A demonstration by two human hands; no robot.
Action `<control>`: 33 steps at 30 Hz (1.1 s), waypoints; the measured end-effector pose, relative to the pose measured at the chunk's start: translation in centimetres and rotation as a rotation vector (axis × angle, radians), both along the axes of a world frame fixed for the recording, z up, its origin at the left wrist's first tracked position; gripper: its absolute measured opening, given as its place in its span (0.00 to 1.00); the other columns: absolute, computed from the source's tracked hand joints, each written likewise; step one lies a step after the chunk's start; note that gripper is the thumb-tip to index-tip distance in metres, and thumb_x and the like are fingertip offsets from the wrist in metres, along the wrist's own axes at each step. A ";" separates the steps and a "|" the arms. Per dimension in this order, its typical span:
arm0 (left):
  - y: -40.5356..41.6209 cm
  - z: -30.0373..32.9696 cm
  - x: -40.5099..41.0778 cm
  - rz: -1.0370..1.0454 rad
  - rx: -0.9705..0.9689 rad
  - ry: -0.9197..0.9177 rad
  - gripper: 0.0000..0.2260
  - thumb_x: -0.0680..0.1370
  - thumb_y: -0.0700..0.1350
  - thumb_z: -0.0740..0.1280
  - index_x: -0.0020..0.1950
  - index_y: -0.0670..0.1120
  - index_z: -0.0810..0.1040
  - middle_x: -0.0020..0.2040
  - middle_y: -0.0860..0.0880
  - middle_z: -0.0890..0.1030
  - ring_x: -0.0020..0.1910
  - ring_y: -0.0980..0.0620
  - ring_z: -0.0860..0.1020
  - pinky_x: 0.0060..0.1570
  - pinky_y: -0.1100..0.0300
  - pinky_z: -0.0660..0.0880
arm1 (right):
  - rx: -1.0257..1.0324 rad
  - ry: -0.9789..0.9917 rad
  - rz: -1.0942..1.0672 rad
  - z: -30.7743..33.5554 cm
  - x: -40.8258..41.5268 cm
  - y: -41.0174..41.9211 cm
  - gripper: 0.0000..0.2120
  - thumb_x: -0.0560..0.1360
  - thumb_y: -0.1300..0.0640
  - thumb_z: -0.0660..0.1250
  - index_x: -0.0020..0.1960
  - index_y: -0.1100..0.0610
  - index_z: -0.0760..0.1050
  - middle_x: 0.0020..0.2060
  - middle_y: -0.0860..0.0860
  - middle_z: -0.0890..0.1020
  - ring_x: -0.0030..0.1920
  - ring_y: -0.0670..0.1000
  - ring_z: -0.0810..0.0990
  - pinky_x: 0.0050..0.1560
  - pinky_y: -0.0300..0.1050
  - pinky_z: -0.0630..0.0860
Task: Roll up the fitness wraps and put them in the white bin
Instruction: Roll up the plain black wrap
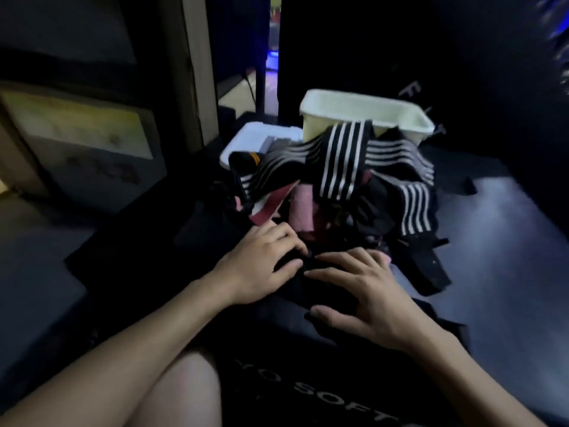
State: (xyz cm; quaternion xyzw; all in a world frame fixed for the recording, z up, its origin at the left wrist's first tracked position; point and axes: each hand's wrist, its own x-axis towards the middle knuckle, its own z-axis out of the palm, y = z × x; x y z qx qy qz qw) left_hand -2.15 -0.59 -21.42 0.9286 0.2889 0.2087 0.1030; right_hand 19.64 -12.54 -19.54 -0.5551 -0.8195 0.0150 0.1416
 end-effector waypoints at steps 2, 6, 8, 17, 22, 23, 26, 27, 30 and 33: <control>-0.5 0.1 0.0 0.026 0.046 0.037 0.17 0.80 0.58 0.58 0.61 0.52 0.80 0.57 0.57 0.75 0.58 0.54 0.72 0.64 0.58 0.66 | 0.016 -0.012 0.004 0.3 -0.2 -0.3 0.24 0.77 0.31 0.63 0.68 0.40 0.76 0.68 0.42 0.76 0.64 0.49 0.74 0.63 0.50 0.71; -2.0 0.8 -0.5 0.077 0.071 0.163 0.26 0.80 0.62 0.51 0.68 0.52 0.77 0.62 0.55 0.75 0.62 0.52 0.72 0.65 0.55 0.69 | 0.097 -0.093 -0.030 1.9 0.6 -2.0 0.24 0.68 0.39 0.68 0.62 0.43 0.81 0.60 0.42 0.82 0.57 0.50 0.80 0.56 0.51 0.79; -2.9 1.3 -1.2 0.102 0.097 0.243 0.31 0.79 0.65 0.46 0.72 0.52 0.74 0.67 0.55 0.74 0.66 0.53 0.71 0.66 0.56 0.67 | 0.066 -0.177 -0.090 2.6 2.1 -3.5 0.26 0.64 0.41 0.65 0.61 0.43 0.81 0.57 0.42 0.83 0.54 0.51 0.81 0.51 0.51 0.81; -5.7 1.4 -3.2 0.120 0.020 0.256 0.44 0.70 0.81 0.49 0.76 0.56 0.69 0.71 0.59 0.70 0.68 0.56 0.67 0.69 0.57 0.64 | 0.104 -0.157 -0.484 1.5 7.6 -11.0 0.17 0.72 0.59 0.71 0.57 0.44 0.80 0.53 0.41 0.84 0.52 0.54 0.84 0.41 0.46 0.76; -6.1 1.5 -3.3 0.010 -0.028 0.239 0.38 0.72 0.79 0.55 0.76 0.61 0.69 0.73 0.61 0.68 0.72 0.59 0.63 0.73 0.57 0.63 | 0.238 -0.108 -0.621 1.2 9.1 -11.8 0.20 0.69 0.66 0.71 0.54 0.46 0.83 0.51 0.45 0.85 0.50 0.56 0.84 0.40 0.45 0.74; -6.2 1.7 -3.1 -0.024 -0.023 0.248 0.35 0.73 0.76 0.58 0.76 0.61 0.69 0.73 0.62 0.68 0.72 0.60 0.63 0.73 0.59 0.62 | 0.259 -0.108 -0.657 1.3 9.6 -12.0 0.17 0.70 0.64 0.72 0.54 0.47 0.83 0.51 0.47 0.85 0.50 0.57 0.84 0.41 0.46 0.75; -6.1 2.2 -2.8 -0.088 -0.006 0.262 0.33 0.73 0.74 0.58 0.75 0.61 0.72 0.72 0.63 0.70 0.69 0.61 0.65 0.72 0.61 0.64 | 0.253 -0.157 -0.787 2.0 12.1 -12.8 0.14 0.70 0.61 0.75 0.54 0.51 0.83 0.51 0.51 0.84 0.50 0.60 0.81 0.45 0.51 0.76; -6.1 2.3 -2.6 -0.092 -0.002 0.262 0.33 0.72 0.74 0.57 0.73 0.61 0.73 0.71 0.63 0.72 0.68 0.62 0.66 0.71 0.62 0.66 | 0.221 -0.189 -0.840 2.3 13.0 -13.0 0.14 0.69 0.60 0.75 0.53 0.50 0.83 0.50 0.51 0.83 0.51 0.60 0.80 0.45 0.51 0.76; -5.8 3.1 -1.5 -0.096 0.001 0.157 0.25 0.73 0.69 0.57 0.61 0.61 0.82 0.60 0.66 0.81 0.59 0.65 0.75 0.63 0.61 0.73 | 0.126 -0.257 -0.993 3.2 15.6 -13.6 0.09 0.73 0.58 0.73 0.51 0.47 0.83 0.49 0.52 0.78 0.52 0.60 0.79 0.44 0.50 0.75; -5.8 4.0 0.7 -0.106 -0.016 -0.035 0.18 0.75 0.65 0.58 0.44 0.55 0.81 0.36 0.61 0.82 0.38 0.61 0.80 0.43 0.59 0.76 | 0.054 -0.181 -1.109 4.0 17.8 -13.0 0.06 0.77 0.53 0.70 0.52 0.47 0.83 0.50 0.56 0.81 0.51 0.63 0.82 0.44 0.50 0.73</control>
